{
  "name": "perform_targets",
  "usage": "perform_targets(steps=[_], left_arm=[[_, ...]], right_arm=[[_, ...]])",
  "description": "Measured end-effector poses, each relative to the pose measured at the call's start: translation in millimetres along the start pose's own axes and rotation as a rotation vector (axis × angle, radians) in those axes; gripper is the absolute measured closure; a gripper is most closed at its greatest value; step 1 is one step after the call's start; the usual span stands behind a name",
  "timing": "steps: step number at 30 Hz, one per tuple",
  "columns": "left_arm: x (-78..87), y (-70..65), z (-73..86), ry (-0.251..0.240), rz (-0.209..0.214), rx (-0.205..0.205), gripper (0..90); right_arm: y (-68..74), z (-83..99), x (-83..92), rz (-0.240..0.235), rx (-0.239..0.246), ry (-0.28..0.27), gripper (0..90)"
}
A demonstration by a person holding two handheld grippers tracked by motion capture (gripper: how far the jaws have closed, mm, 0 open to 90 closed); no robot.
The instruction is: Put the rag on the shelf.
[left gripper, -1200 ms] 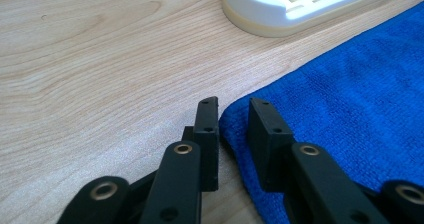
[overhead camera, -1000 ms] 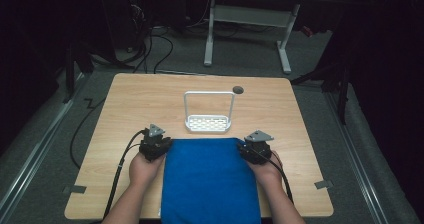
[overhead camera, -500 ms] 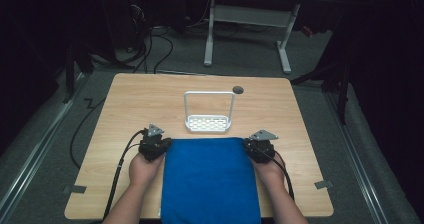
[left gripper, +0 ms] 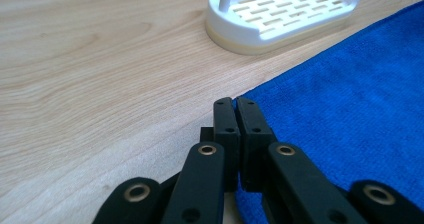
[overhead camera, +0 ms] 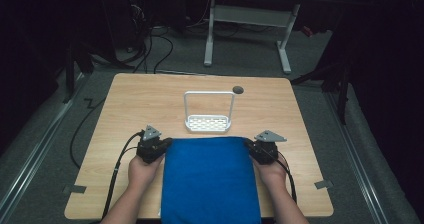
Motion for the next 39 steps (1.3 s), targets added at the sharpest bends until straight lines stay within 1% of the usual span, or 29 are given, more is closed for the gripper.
perform_targets(steps=[1, 3, 4, 5, 6, 7, 8, 9, 10, 12, 15, 18, 19, 20, 21, 23, 26, 27, 28, 29, 30, 31, 32, 33, 34, 35, 37, 38, 39], left_arm=[[1.3, -0.5, -1.2, 0.002, 0.002, -0.004, 88.8], [8.7, -0.5, -4.3, -0.025, 0.012, -0.004, 88.7], [8.7, -0.5, -4.3, -0.025, 0.012, -0.004, 88.7], [13.5, -0.4, -4.7, -0.048, 0.028, 0.013, 88.7], [15.6, -0.7, -4.5, -0.058, 0.038, 0.019, 88.7], [18.3, -1.9, -3.7, -0.069, 0.046, 0.023, 88.7], [20.8, -3.4, -2.8, -0.084, 0.053, 0.027, 88.7], [20.8, -3.4, -2.8, -0.084, 0.053, 0.027, 88.7], [22.9, -4.5, -3.3, -0.093, 0.056, 0.028, 88.7], [24.2, -5.0, -3.7, -0.098, 0.056, 0.027, 88.7], [29.1, -7.4, -5.3, -0.116, 0.054, 0.021, 88.7], [34.4, -10.3, -8.3, -0.138, 0.057, 0.018, 88.7], [34.4, -10.3, -8.3, -0.138, 0.057, 0.018, 88.7], [39.2, -12.3, -11.6, -0.158, 0.060, 0.020, 88.7], [39.2, -12.3, -11.6, -0.158, 0.060, 0.020, 88.7], [48.7, -15.2, -16.5, -0.194, 0.061, 0.021, 88.7], [59.8, -18.4, -21.2, -0.228, 0.055, 0.013, 88.7], [59.8, -18.4, -21.2, -0.228, 0.055, 0.013, 88.7], [67.5, -20.2, -24.0, -0.255, 0.052, 0.011, 88.6], [67.5, -20.2, -24.0, -0.255, 0.052, 0.011, 88.6], [74.7, -21.6, -27.0, -0.280, 0.052, 0.010, 88.6], [74.7, -21.6, -27.0, -0.280, 0.052, 0.010, 88.6], [81.1, -23.4, -30.1, -0.304, 0.053, 0.008, 88.7], [81.1, -23.4, -30.1, -0.304, 0.053, 0.008, 88.6], [86.8, -25.1, -33.0, -0.324, 0.053, 0.004, 88.7], [86.8, -25.1, -33.0, -0.324, 0.053, 0.004, 88.6], [92.1, -26.5, -35.7, -0.341, 0.053, -0.002, 88.6], [97.1, -27.7, -38.3, -0.360, 0.054, -0.004, 88.6], [97.1, -27.7, -38.3, -0.360, 0.054, -0.004, 88.6]], right_arm=[[1.6, 0.0, 2.0, -0.003, -0.003, -0.007, 89.0], [4.6, -0.7, 5.8, -0.011, -0.009, -0.025, 89.0], [4.6, -0.7, 5.8, -0.011, -0.009, -0.025, 89.0], [8.7, -2.8, 10.6, -0.007, 0.007, -0.046, 89.0], [10.1, -3.6, 12.1, -0.007, 0.011, -0.055, 89.0], [10.1, -3.6, 12.1, -0.007, 0.011, -0.055, 89.0], [13.4, -5.6, 16.6, -0.007, 0.017, -0.072, 89.0], [13.4, -5.6, 16.6, -0.007, 0.017, -0.072, 89.0], [15.2, -7.2, 20.5, -0.009, 0.020, -0.088, 89.0], [15.3, -7.5, 21.5, -0.011, 0.018, -0.089, 89.0], [15.0, -8.4, 27.5, -0.024, -0.002, -0.110, 89.0], [16.5, -11.0, 35.0, -0.030, 0.006, -0.139, 89.0], [16.5, -11.0, 35.0, -0.030, 0.006, -0.139, 89.0], [18.0, -13.8, 41.2, -0.032, 0.017, -0.161, 89.0], [18.0, -13.8, 41.2, -0.032, 0.017, -0.161, 89.0], [19.9, -17.6, 48.5, -0.036, 0.022, -0.190, 89.1], [22.0, -21.7, 55.8, -0.035, 0.031, -0.223, 89.1], [22.0, -21.7, 55.8, -0.035, 0.031, -0.223, 89.1], [23.6, -24.3, 60.7, -0.031, 0.037, -0.246, 89.0], [23.6, -24.3, 60.7, -0.031, 0.037, -0.246, 89.0], [24.3, -26.5, 64.4, -0.029, 0.039, -0.264, 89.0], [24.3, -26.5, 64.4, -0.029, 0.039, -0.264, 89.0], [25.3, -28.4, 67.6, -0.035, 0.036, -0.280, 89.0], [25.3, -28.4, 67.6, -0.035, 0.036, -0.280, 89.0], [27.4, -31.3, 72.3, -0.036, 0.041, -0.299, 89.1], [28.5, -32.2, 74.0, -0.036, 0.040, -0.305, 89.1], [30.0, -34.0, 76.5, -0.040, 0.046, -0.318, 89.0], [32.4, -36.5, 81.2, -0.040, 0.053, -0.334, 89.1], [32.4, -36.5, 81.2, -0.040, 0.053, -0.334, 89.1]])
Point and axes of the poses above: each handheld gripper's, and its own axes: x roughly backward along the jaws, z roughly out of its underside, y roughly to its left, the point moved 1 cm from there along -x, roughly forward along the jaws, and after that the axes turned 7 degrees about -z, right-handed, at the moved point
